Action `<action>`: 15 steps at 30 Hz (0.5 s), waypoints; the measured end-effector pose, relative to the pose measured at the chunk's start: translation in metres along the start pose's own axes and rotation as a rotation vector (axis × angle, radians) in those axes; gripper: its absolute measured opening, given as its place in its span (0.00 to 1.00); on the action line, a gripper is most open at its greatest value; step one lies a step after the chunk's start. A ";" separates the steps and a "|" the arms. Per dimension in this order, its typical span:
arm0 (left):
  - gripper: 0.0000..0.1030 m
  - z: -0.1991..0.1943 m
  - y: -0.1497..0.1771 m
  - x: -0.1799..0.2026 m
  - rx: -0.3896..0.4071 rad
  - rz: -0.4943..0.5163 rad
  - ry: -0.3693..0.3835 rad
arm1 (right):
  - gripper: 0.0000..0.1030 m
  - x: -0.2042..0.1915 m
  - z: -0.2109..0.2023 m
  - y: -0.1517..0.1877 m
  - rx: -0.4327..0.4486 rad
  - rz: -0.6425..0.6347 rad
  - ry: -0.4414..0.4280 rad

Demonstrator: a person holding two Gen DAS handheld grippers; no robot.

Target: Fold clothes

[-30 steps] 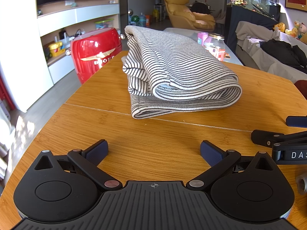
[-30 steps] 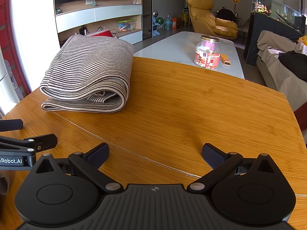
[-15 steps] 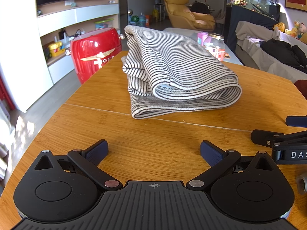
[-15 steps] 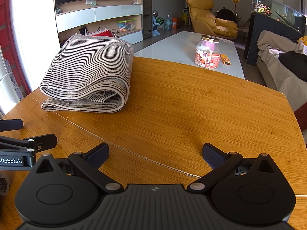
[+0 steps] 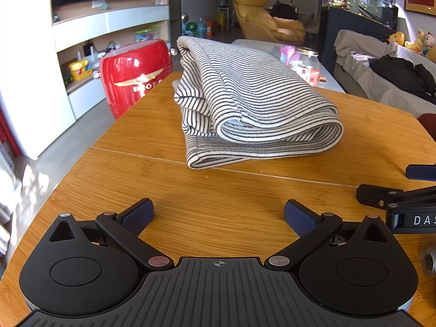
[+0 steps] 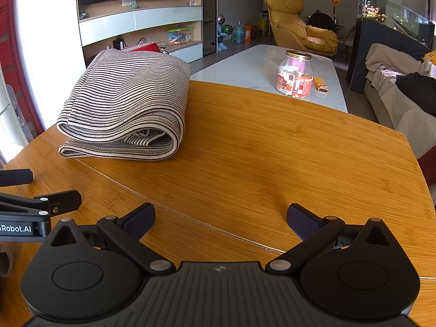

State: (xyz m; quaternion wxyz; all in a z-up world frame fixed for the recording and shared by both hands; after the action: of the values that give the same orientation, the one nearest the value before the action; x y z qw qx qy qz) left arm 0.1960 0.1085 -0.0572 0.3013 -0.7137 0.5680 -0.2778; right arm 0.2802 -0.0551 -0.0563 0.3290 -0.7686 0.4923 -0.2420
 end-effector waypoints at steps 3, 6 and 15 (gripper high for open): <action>1.00 0.000 0.000 0.000 -0.001 -0.001 0.000 | 1.00 0.000 0.000 0.000 0.000 0.000 0.000; 1.00 0.000 0.000 0.000 -0.003 -0.005 -0.004 | 1.00 0.000 0.000 0.000 0.000 0.000 0.000; 1.00 0.000 -0.001 0.000 -0.004 -0.010 -0.013 | 1.00 0.000 0.000 0.000 -0.001 0.000 0.003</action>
State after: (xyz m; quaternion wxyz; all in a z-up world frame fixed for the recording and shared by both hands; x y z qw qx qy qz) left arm 0.1970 0.1092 -0.0564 0.3023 -0.7189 0.5631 -0.2733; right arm 0.2797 -0.0549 -0.0561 0.3279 -0.7684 0.4928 -0.2433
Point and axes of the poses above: each gripper's, at about its wrist camera, not at the fingertips, and z roughly the way its jaws point, x to its right, y to its underside, the point moved 9 cm from there along z, roughly the way its jaws point, and after that the axes turned 5 degrees about y, right-handed, at the moved point
